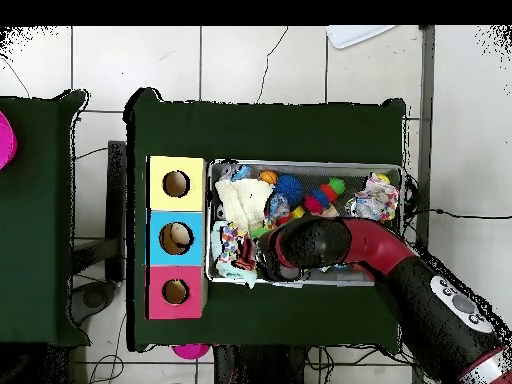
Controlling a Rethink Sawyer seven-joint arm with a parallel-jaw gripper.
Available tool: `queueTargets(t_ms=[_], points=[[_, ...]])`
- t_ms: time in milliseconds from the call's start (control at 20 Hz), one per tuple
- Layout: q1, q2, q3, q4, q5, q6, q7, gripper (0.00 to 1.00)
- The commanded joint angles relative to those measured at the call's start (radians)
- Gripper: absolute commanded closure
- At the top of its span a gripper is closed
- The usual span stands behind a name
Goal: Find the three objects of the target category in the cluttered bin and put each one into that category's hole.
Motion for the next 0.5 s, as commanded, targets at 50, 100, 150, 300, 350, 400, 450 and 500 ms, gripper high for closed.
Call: queueTargets(t_ms=[50, 100, 150, 300, 350, 400, 450, 500], points=[[0.034, -0.035, 0.023, 0.075, 0.06, -0.041, 0.031, 1.0], [0.038, -0.039, 0.023, 0.081, 0.062, -0.05, 0.035, 1.0], [0.043, -0.04, 0.021, 0.083, 0.064, -0.057, 0.038, 1.0], [0.054, -0.045, 0.016, 0.089, 0.072, -0.074, 0.044, 1.0], [0.056, -0.05, 0.017, 0.106, 0.074, -0.089, 0.052, 1.0], [0.061, -0.053, 0.015, 0.111, 0.077, -0.098, 0.058, 1.0], [0.065, -0.054, 0.012, 0.12, 0.077, -0.11, 0.063, 1.0], [0.07, -0.054, 0.01, 0.123, 0.078, -0.12, 0.069, 1.0]])
